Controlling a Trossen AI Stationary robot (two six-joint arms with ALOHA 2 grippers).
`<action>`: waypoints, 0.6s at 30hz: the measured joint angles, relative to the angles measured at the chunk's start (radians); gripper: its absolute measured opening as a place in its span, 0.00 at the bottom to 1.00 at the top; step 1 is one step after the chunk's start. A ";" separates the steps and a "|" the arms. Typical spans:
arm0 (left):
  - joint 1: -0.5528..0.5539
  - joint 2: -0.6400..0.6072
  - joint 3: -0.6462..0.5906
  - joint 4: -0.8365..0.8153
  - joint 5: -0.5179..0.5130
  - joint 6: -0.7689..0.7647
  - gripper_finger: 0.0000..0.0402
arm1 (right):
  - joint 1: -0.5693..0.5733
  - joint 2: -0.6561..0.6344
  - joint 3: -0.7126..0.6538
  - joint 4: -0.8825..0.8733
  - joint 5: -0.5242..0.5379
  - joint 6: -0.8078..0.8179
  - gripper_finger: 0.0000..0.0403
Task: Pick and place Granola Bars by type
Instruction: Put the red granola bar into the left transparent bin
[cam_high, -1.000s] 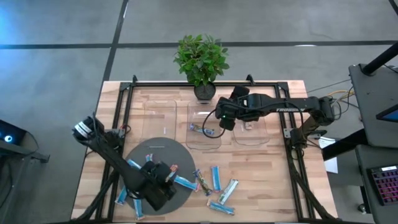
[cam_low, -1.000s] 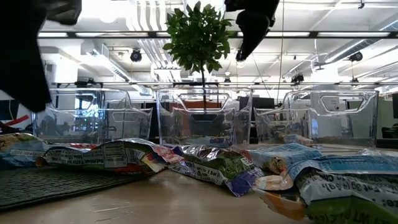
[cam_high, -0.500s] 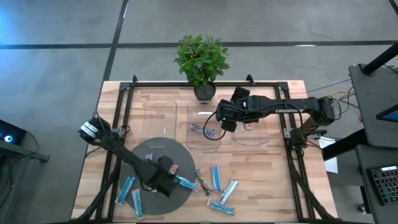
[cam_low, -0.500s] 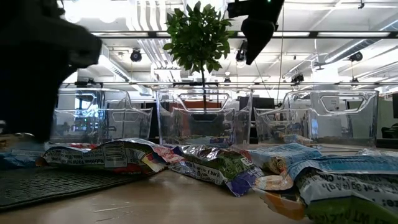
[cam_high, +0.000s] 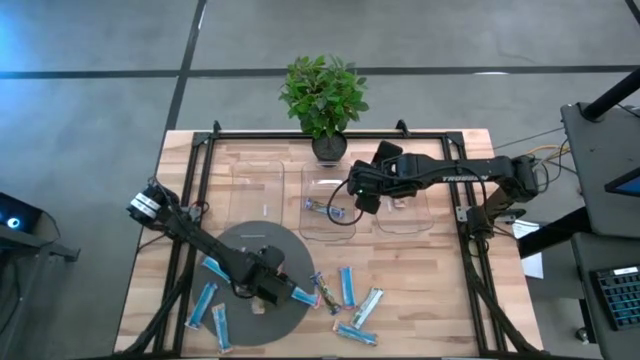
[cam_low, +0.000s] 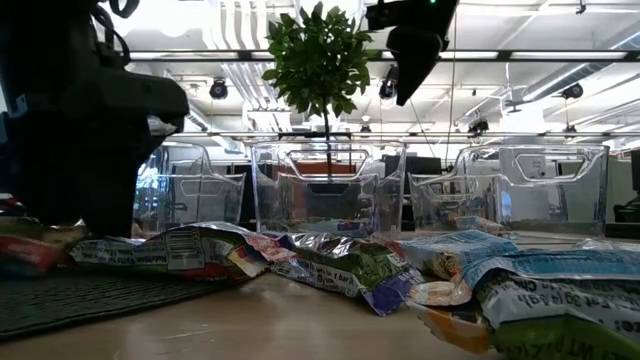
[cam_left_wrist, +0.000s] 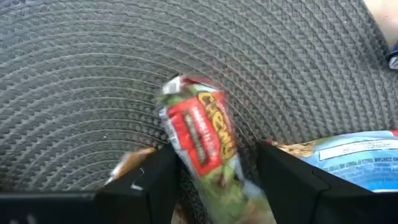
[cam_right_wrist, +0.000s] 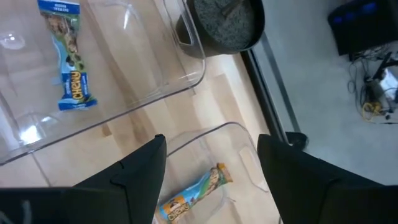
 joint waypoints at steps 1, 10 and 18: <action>0.000 0.000 0.000 0.005 -0.001 0.000 0.47 | 0.000 0.000 0.000 -0.001 0.000 0.009 0.60; 0.000 0.002 0.000 0.009 0.004 0.012 0.47 | 0.000 0.000 0.000 -0.005 0.000 0.030 0.60; 0.000 -0.003 0.009 -0.011 0.005 0.014 0.35 | 0.000 0.000 -0.001 -0.007 0.001 0.023 0.60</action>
